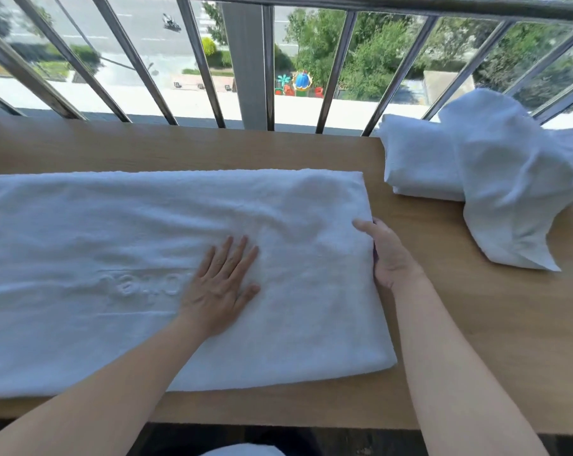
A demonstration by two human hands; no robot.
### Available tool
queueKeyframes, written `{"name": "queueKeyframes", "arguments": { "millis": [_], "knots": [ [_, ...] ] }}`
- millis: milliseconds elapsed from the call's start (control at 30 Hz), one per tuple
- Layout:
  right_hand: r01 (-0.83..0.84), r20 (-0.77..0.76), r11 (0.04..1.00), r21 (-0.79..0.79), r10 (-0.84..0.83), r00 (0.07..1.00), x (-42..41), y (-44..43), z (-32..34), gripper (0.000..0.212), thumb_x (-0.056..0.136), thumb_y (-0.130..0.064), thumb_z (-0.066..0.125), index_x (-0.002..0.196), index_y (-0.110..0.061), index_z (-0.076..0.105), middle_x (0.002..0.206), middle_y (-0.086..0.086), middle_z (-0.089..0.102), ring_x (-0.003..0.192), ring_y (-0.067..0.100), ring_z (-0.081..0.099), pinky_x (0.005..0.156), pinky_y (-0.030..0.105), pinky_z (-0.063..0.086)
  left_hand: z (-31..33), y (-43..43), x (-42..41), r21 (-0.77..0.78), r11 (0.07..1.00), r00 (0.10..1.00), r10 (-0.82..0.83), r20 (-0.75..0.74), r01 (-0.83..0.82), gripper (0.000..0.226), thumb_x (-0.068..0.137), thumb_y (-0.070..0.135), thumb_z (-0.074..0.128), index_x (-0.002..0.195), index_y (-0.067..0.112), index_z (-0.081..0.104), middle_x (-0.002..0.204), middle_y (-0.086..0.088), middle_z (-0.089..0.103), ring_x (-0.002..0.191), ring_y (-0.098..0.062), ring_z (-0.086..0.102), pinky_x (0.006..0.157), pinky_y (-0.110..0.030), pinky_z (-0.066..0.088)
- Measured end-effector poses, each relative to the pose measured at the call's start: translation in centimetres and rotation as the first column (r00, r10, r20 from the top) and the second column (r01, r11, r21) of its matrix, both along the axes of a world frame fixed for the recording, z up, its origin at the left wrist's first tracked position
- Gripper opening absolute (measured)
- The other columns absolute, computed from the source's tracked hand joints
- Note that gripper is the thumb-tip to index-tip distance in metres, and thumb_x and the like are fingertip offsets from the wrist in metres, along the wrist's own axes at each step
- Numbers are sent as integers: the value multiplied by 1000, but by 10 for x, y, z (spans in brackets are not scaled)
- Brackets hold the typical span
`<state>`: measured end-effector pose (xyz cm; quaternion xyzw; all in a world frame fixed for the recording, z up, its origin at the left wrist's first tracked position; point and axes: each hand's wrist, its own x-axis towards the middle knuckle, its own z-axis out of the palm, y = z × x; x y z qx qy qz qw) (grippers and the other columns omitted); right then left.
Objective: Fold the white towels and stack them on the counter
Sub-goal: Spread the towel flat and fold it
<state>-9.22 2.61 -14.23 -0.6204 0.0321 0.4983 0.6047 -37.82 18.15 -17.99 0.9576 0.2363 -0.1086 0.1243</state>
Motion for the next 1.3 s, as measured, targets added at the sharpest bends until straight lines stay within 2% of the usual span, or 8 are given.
{"name": "queueKeyframes", "arguments": {
  "millis": [100, 333, 467, 633, 833, 933, 1033, 1300],
  "knots": [
    [-1, 82, 999, -45, 5, 997, 13, 22, 6, 49, 83, -29, 78, 122, -5, 59, 115, 15, 71, 101, 31, 71, 88, 51, 57, 1, -1, 1, 15, 1000, 1000, -22, -18, 23, 64, 101, 56, 10, 159, 28, 11, 166, 6, 7, 154, -30, 2, 123, -53, 9],
    [120, 183, 986, 118, -140, 973, 28, 40, 6, 60, 80, 2, 73, 131, -24, 51, 125, 13, 66, 104, 30, 70, 82, 46, 60, -4, -5, -1, 48, 997, 998, -65, 1, 64, 58, 105, 46, 17, 160, 30, 11, 167, 6, 10, 153, -36, 7, 120, -61, 11],
    [132, 310, 975, -179, -71, 948, 18, 37, -6, 67, 88, -12, 71, 145, -13, 36, 125, 10, 63, 101, 21, 67, 86, 40, 57, -4, -6, 1, 62, 995, 996, -84, -1, 84, 58, 103, 50, 19, 159, 37, 9, 167, -2, 10, 152, -42, 5, 118, -67, 9],
    [-165, 413, 825, -540, 430, 803, 21, 30, -10, 42, 86, -37, 73, 117, -13, 56, 108, 0, 66, 100, 23, 64, 87, 38, 54, -4, -28, 20, 66, 998, 1000, 15, 7, -15, 65, 100, 63, 14, 159, 37, 12, 168, -7, 5, 150, -50, -1, 111, -76, -1],
    [94, 598, 851, -516, 280, 751, 4, 7, -19, 32, 87, -47, 66, 88, -16, 59, 85, -3, 64, 83, 24, 63, 69, 35, 46, -7, -30, 21, 98, 994, 998, -42, 35, 39, 66, 99, 61, 24, 159, 33, 17, 168, -2, 10, 150, -50, 4, 108, -79, 8],
    [14, 512, 770, -638, 410, 755, -4, -5, -24, 44, 89, -59, 58, 96, -16, 54, 91, 0, 62, 84, 25, 60, 75, 40, 51, -7, -38, 24, 85, 996, 999, -10, 37, 7, 66, 99, 64, 25, 159, 37, 16, 168, -6, 8, 150, -49, 2, 111, -77, 5],
    [21, 547, 694, -720, 549, 632, -11, -15, -29, 43, 98, -57, 44, 97, -14, 44, 86, 5, 56, 81, 31, 54, 70, 40, 43, -8, -42, 26, 86, 996, 999, -16, 49, 12, 68, 99, 60, 26, 160, 31, 16, 168, -7, 7, 152, -41, 3, 112, -74, 11],
    [215, 625, 633, -744, 546, 558, -58, -26, -32, 33, 101, -51, 33, 104, -18, 31, 86, 11, 61, 71, 30, 48, 66, 38, 34, -10, -48, 31, 98, 995, 999, 26, 27, -28, 65, 99, 59, 25, 159, 39, 13, 167, -14, 6, 151, -46, 1, 112, -75, 3]
  ]
}}
